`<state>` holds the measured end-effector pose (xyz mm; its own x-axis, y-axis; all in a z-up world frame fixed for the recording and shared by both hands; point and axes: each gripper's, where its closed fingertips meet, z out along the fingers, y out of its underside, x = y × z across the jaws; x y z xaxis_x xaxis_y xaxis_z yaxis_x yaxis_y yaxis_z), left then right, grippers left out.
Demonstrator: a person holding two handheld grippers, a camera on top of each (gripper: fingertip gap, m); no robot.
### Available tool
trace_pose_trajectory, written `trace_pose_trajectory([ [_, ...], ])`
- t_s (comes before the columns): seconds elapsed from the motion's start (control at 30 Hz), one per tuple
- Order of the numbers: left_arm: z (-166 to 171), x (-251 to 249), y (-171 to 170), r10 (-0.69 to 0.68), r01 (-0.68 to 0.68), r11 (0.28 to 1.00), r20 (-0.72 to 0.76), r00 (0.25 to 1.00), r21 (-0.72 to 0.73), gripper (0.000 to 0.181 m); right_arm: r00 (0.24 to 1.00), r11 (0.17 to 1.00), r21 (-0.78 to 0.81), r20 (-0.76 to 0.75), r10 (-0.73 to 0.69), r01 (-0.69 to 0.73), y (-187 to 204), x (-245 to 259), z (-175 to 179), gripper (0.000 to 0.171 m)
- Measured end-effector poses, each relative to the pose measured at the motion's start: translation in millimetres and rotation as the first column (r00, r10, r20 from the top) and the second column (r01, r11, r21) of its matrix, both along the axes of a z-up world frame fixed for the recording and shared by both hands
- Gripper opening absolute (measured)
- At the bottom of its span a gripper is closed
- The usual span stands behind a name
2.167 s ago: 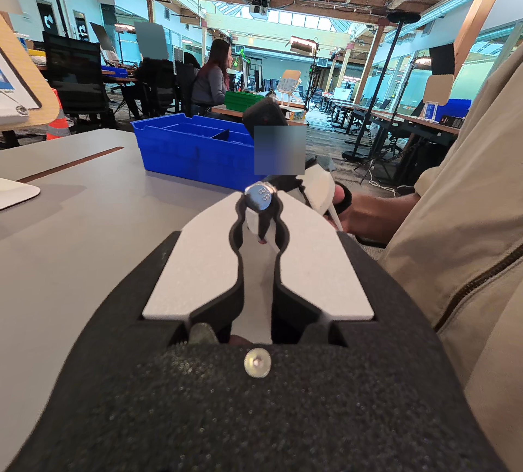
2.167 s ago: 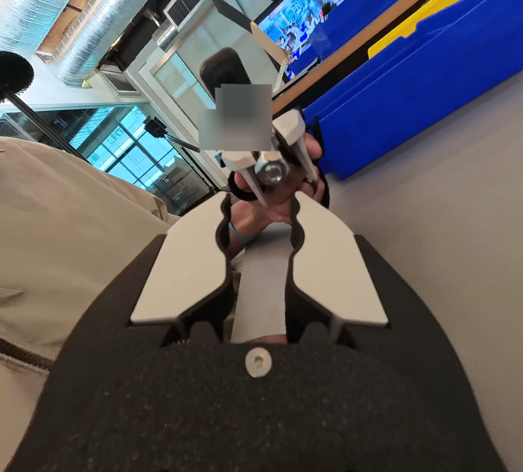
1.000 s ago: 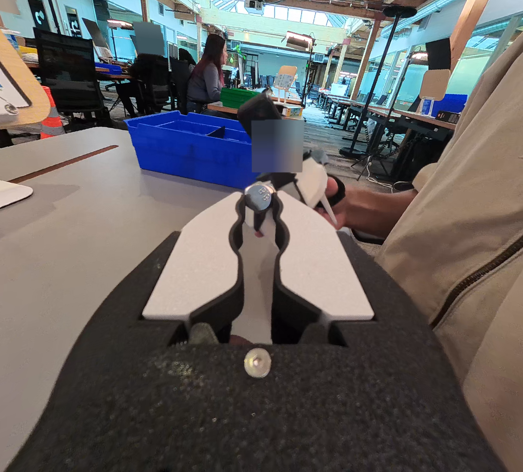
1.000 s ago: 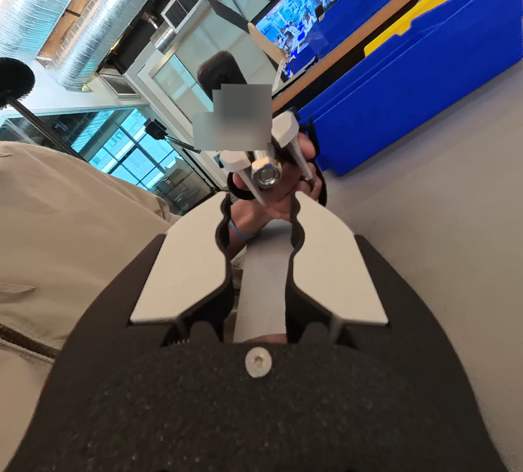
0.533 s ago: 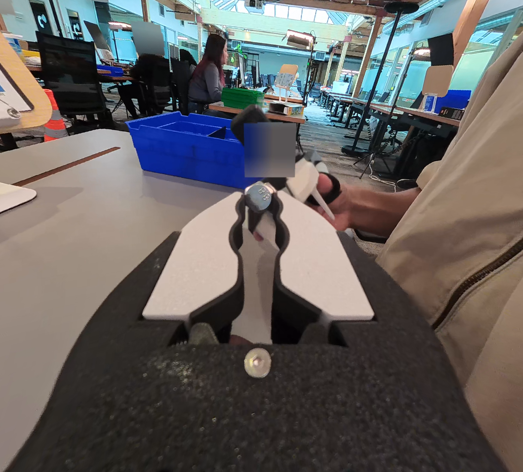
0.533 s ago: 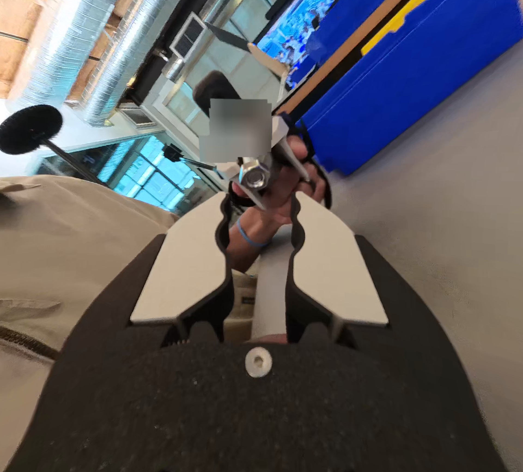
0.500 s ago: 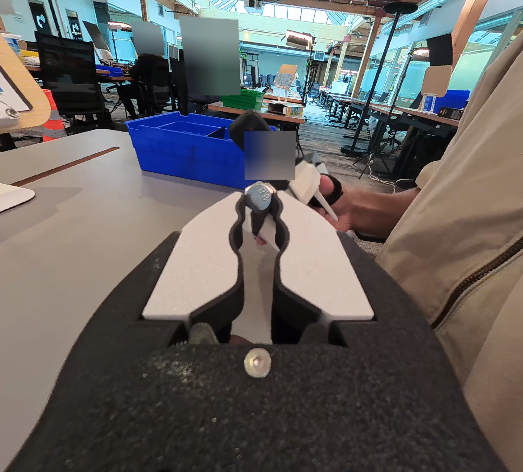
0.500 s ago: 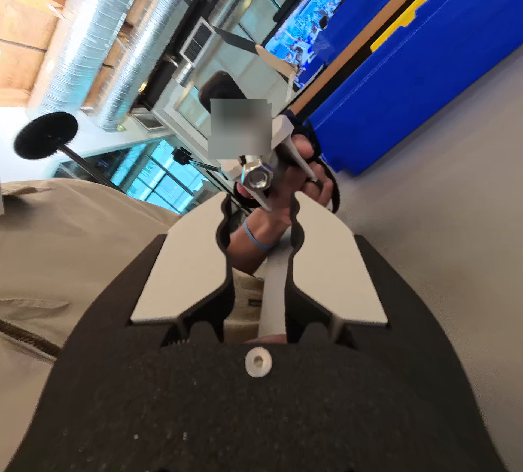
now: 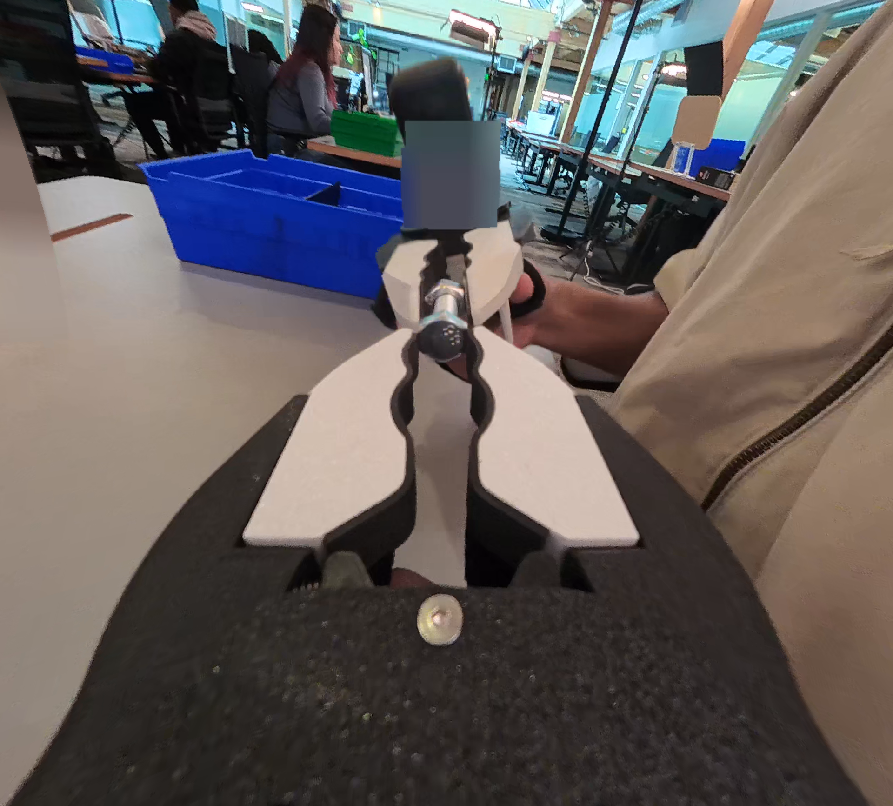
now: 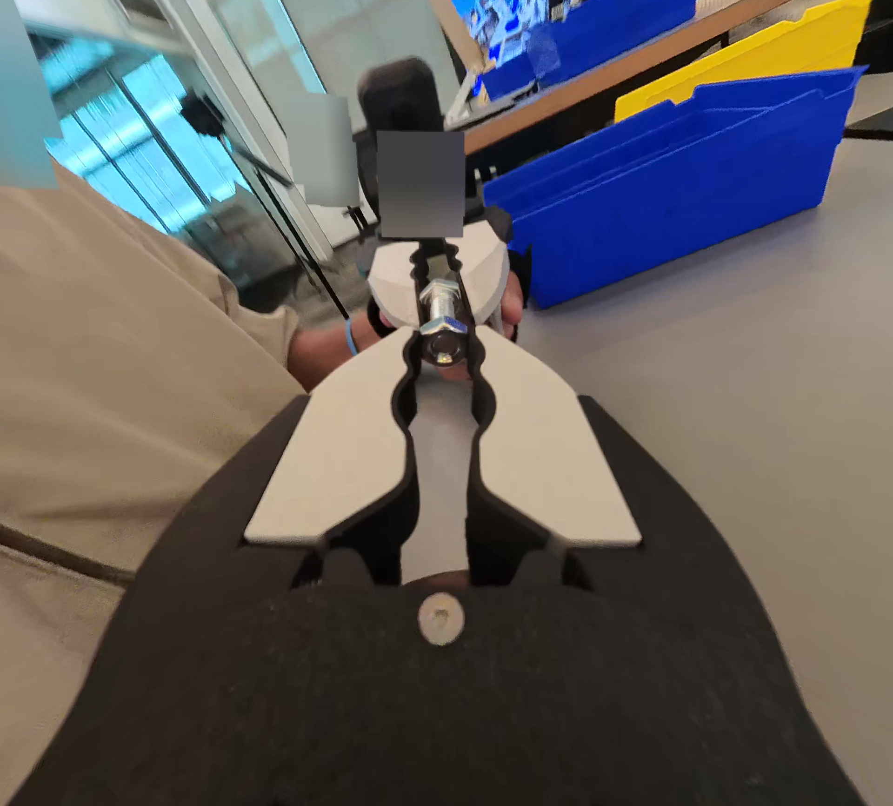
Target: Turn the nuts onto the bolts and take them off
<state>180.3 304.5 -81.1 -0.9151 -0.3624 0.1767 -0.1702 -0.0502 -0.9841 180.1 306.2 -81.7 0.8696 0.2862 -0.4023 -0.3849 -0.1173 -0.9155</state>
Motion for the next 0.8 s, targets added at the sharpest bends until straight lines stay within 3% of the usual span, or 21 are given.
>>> trace_pose_trajectory([
  [0.17, -2.2, -4.5, -1.6, -0.015, 0.014, 0.999, 0.011, 1.0, 0.044, 0.022, 0.989, 0.994, -0.094, 0.132, 0.061, -0.049, -5.2, -0.6, -5.0, 0.018],
  [0.53, -15.0, -7.4, -1.5, 0.008, -0.023, 0.974, 0.068, 0.998, 0.226, 0.032, 0.975, 0.979, -0.175, 0.179, 0.132, -0.101, -6.7, -5.4, -9.7, 0.018],
  [0.6, -16.0, -6.1, -1.5, 0.019, -0.038, 0.97, 0.08, 0.997, 0.239, 0.03, 0.975, 0.979, -0.177, 0.173, 0.136, -0.105, -6.7, -6.3, -10.3, 0.018],
  [0.67, -14.8, -7.2, -1.7, 0.013, -0.036, 0.972, 0.098, 0.995, 0.231, 0.018, 0.978, 0.98, -0.172, 0.164, 0.132, -0.103, -5.9, -6.6, -10.2, 0.018],
  [0.8, -13.5, -7.1, -1.4, 0.011, -0.029, 0.974, 0.083, 0.997, 0.224, 0.017, 0.98, 0.984, -0.155, 0.162, 0.114, -0.089, -5.2, -6.4, -8.2, 0.018],
])
